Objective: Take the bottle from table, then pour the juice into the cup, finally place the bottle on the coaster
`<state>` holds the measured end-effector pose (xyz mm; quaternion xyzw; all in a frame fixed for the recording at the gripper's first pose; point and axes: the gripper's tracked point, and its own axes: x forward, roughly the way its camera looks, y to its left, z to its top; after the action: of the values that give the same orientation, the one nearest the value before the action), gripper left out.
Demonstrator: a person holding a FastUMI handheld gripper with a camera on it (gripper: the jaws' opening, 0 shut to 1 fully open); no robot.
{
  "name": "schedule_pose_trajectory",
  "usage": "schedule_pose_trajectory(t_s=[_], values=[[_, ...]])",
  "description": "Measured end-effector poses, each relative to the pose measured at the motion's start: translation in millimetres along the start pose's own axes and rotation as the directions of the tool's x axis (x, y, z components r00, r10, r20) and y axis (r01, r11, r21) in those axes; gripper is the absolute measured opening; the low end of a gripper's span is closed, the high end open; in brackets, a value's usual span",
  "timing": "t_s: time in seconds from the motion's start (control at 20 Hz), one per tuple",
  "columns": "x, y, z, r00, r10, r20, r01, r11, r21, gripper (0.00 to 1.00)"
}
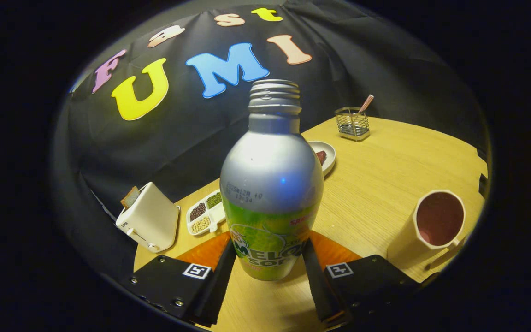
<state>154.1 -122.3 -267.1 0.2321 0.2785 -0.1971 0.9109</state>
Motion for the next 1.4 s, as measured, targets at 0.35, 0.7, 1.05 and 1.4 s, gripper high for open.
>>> schedule_pose_trajectory(t_s=[0.35,0.7,1.05,1.4], values=[[32.6,0.5,5.2,0.999,-0.018,0.042,0.024,0.990,-0.137,0.77],[60.4,-4.3,6.8,0.996,-0.026,0.080,0.040,0.982,-0.185,0.77],[76.2,-5.9,-7.4,0.998,-0.022,0.055,0.035,0.969,-0.244,0.79],[78.0,-8.3,-13.2,0.998,-0.022,0.055,0.038,0.950,-0.311,0.81]])
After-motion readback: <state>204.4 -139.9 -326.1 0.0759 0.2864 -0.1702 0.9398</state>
